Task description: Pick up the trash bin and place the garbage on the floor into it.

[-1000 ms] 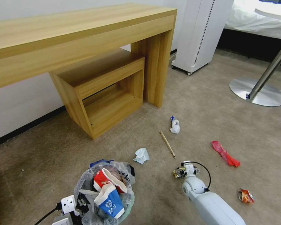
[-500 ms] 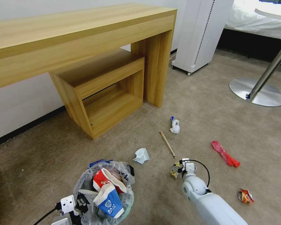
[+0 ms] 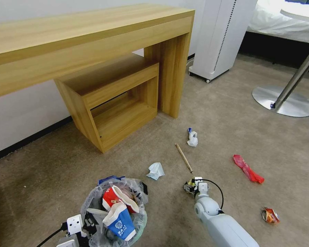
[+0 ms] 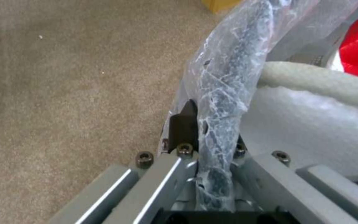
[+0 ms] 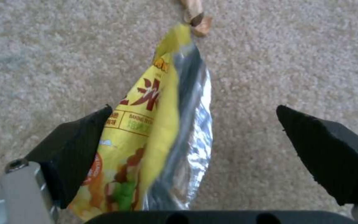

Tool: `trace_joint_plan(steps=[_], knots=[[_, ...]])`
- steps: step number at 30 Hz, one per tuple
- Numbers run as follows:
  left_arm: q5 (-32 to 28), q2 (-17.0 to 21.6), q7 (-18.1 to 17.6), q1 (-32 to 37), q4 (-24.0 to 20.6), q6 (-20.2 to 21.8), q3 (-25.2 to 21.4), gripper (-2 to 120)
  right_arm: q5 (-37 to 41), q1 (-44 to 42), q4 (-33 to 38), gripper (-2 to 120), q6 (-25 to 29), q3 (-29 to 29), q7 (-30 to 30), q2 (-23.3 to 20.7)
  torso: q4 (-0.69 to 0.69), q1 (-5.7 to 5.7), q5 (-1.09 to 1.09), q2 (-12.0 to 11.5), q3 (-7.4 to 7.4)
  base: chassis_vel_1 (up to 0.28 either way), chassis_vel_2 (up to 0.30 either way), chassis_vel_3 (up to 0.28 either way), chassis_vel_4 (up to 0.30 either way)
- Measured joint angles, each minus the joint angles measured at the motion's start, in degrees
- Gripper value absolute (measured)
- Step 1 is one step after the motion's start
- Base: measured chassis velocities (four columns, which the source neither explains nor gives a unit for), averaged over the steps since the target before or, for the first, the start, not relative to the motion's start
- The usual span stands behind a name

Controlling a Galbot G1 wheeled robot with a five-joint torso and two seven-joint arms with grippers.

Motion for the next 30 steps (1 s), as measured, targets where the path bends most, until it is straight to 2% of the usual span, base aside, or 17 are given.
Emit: trace_joint_plan(steps=[3, 6, 11, 14, 16, 18, 20, 22, 23, 25, 28, 30], knots=[[-0.02, 0.08, -0.02, 0.00, -0.05, -0.01, 0.02, 0, -0.03, 0.21, -0.52, 100, 0.75, -0.24, -0.04, 0.21, -0.01, 0.00, 0.00, 0.00, 0.00, 0.000, 0.000, 0.000, 0.000], [0.01, 0.12, -0.02, 0.02, -0.06, -0.01, 0.10, 0, -0.04, 0.37, -0.83, 94, 1.16, -0.47, -0.19, 0.34, -0.01, 0.00, 0.01, 0.00, 0.00, 0.000, 0.000, 0.000, 0.000], [0.32, 0.07, -0.03, 0.02, -0.09, -0.01, 0.35, 0, 0.35, 0.43, -0.19, 72, 1.67, -1.05, -0.75, 0.23, 0.00, 0.00, 0.01, 0.00, 0.00, 0.000, 0.000, 0.000, 0.000], [0.42, 0.05, -0.03, 0.02, -0.08, -0.06, 0.41, 0, 0.42, 0.44, -0.01, 65, 1.95, -1.22, -0.98, 0.18, 0.00, 0.00, 0.00, 0.00, 0.00, 0.000, 0.000, 0.000, 0.000], [0.52, -0.06, -0.03, 0.03, -0.10, -0.11, 0.54, 0, 0.60, 0.64, -0.02, 53, 2.41, -1.31, -1.42, 0.18, -0.01, 0.00, 0.01, 0.00, 0.00, 0.000, 0.000, 0.000, 0.000], [0.52, -0.06, -0.03, 0.03, -0.10, -0.11, 0.54, 0, 0.60, 0.64, -0.02, 53, 2.41, -1.31, -1.42, 0.18, -0.01, 0.00, 0.01, 0.00, 0.00, 0.000, 0.000, 0.000, 0.000], [0.74, -0.21, -0.03, -0.01, -0.06, -0.33, 0.63, 0, 0.65, 0.95, -0.15, 39, 3.24, -1.35, -2.41, -0.03, 0.00, 0.00, 0.01, 0.00, 0.00, 0.000, 0.000, 0.000, 0.000], [0.81, -0.23, -0.02, -0.01, -0.04, -0.36, 0.65, 0, 0.73, 1.00, -0.14, 37, 3.27, -1.35, -2.54, -0.12, 0.00, 0.00, 0.01, 0.00, 0.00, 0.000, 0.000, 0.000, 0.000], [0.90, -0.31, -0.02, 0.01, -0.03, -0.40, 0.68, 0, 0.88, 1.12, -0.07, 29, 3.33, -1.38, -2.71, -0.34, -0.01, 0.00, 0.00, 0.00, 0.00, 0.000, 0.000, 0.000, 0.000], [0.94, -0.33, -0.02, 0.02, -0.03, -0.41, 0.68, 0, 0.93, 1.19, -0.05, 26, 3.45, -1.42, -2.83, -0.43, -0.01, 0.00, 0.00, 0.00, 0.00, 0.000, 0.000, 0.000, 0.000], [1.12, -0.32, -0.01, 0.09, -0.03, -0.48, 0.65, 0, 1.04, 1.15, 0.30, 11, 3.65, -1.73, -3.25, -0.84, 0.00, 0.00, 0.00, 0.00, 0.00, 0.000, 0.000, 0.000, 0.000], [1.16, -0.30, 0.00, 0.12, -0.03, -0.50, 0.63, 0, 1.07, 1.06, 0.30, 7, 3.67, -1.78, -3.26, -0.88, 0.00, 0.00, 0.00, 0.00, 0.00, 0.000, 0.000, 0.000, 0.000]])
